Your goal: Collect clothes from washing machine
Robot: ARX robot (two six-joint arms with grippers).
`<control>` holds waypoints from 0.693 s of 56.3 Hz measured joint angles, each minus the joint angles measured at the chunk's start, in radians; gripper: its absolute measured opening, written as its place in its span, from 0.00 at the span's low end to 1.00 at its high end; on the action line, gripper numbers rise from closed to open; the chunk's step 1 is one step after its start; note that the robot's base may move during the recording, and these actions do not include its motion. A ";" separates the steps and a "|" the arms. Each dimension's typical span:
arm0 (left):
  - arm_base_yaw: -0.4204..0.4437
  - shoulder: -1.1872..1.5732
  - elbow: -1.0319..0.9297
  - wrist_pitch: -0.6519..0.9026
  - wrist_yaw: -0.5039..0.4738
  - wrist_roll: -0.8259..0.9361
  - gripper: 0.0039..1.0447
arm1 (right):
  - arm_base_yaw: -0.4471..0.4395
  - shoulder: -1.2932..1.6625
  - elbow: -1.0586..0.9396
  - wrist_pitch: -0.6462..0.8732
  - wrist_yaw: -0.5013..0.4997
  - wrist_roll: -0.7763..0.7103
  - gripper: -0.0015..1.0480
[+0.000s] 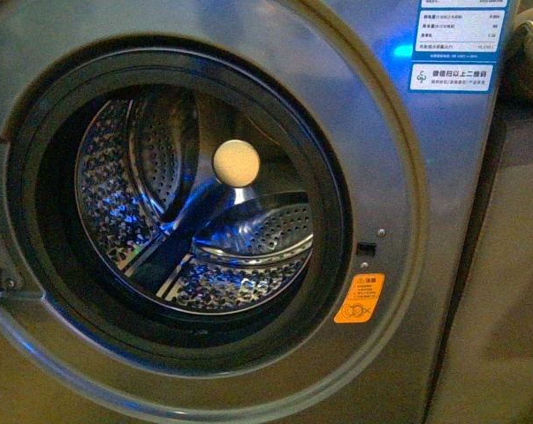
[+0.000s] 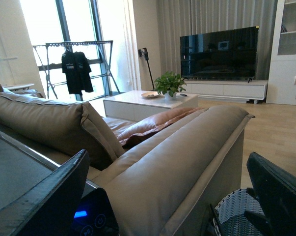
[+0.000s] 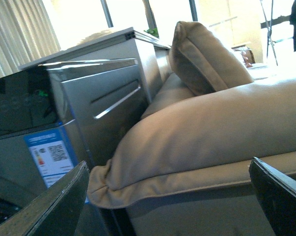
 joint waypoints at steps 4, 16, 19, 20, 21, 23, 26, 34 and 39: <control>0.000 0.000 0.000 0.000 0.000 0.000 0.94 | 0.066 -0.094 -0.061 0.002 0.070 -0.029 0.93; 0.000 0.000 0.000 0.000 0.000 0.000 0.94 | 0.339 -0.399 -0.384 0.068 0.359 -0.133 0.93; 0.000 0.000 0.000 0.000 0.000 0.000 0.94 | 0.391 -0.435 -0.422 -0.035 0.409 -0.184 0.89; 0.000 0.000 0.000 0.000 0.000 0.000 0.94 | 0.405 -0.443 -0.410 -0.114 0.430 -0.215 0.85; 0.000 0.000 0.000 0.000 0.000 0.000 0.94 | 0.409 -0.446 -0.404 -0.153 0.438 -0.231 0.84; 0.000 0.000 0.000 0.000 0.000 0.000 0.94 | 0.423 -0.473 -0.390 -0.291 0.455 -0.289 0.77; 0.000 0.000 0.000 0.000 0.000 0.000 0.94 | 0.480 -0.518 -0.399 -0.428 0.545 -0.339 0.69; 0.000 0.000 0.000 0.000 -0.001 0.000 0.94 | 0.568 -0.594 -0.444 -0.483 0.587 -0.397 0.45; -0.029 0.051 0.120 -0.143 -0.272 -0.027 0.94 | 0.571 -0.614 -0.480 -0.475 0.594 -0.409 0.30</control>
